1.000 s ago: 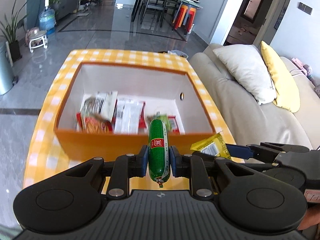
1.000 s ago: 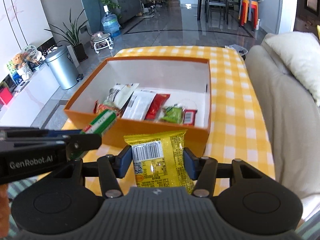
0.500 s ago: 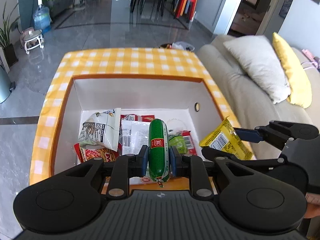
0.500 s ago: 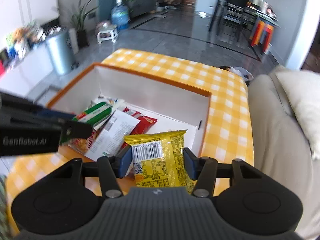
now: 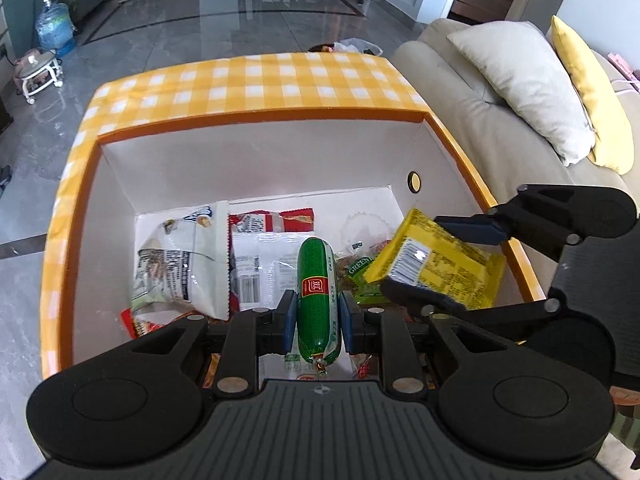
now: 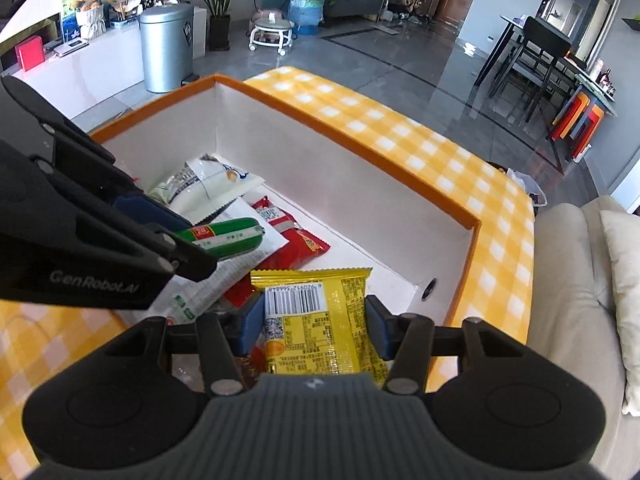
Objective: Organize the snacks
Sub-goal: 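Carry both items over the orange box and open both grippers to drop them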
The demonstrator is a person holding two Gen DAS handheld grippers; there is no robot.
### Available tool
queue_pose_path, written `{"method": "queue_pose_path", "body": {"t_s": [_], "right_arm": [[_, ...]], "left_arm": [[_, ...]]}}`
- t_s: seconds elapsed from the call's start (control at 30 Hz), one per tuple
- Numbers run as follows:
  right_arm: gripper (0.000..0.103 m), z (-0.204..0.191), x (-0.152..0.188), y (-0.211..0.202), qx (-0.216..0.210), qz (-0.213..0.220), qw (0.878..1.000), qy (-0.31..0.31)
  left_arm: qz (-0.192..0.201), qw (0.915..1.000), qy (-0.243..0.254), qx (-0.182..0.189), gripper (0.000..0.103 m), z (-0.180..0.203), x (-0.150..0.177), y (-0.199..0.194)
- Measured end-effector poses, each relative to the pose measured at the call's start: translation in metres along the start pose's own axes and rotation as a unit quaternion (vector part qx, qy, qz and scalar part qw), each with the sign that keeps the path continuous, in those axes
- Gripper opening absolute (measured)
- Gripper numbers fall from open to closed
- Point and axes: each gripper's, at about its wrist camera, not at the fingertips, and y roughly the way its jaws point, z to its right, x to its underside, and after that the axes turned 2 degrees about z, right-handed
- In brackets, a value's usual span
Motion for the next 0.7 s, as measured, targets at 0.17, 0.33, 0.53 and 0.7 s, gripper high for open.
{"method": "queue_pose_path", "body": {"t_s": [0.17, 0.33, 0.53, 0.7], "right_arm": [[0.051, -0.001, 0.003, 0.015, -0.001, -0.013, 1.000, -0.013], [0.051, 0.000, 0.005, 0.024, 0.008, -0.028, 1.000, -0.007], [0.053, 0.000, 0.006, 0.022, 0.010, -0.028, 1.000, -0.006], [0.069, 0.000, 0.002, 0.012, 0.019, -0.024, 1.000, -0.002]], "left_arm": [[-0.017, 0.9999, -0.002, 0.002, 0.024, -0.002, -0.001, 0.015], [-0.024, 0.9997, 0.000, 0.000, 0.024, -0.001, 0.000, 0.022], [-0.013, 0.9999, -0.001, -0.007, 0.025, 0.001, 0.001, 0.020], [0.013, 0.9999, 0.003, -0.007, 0.037, 0.001, 0.001, 0.002]]}}
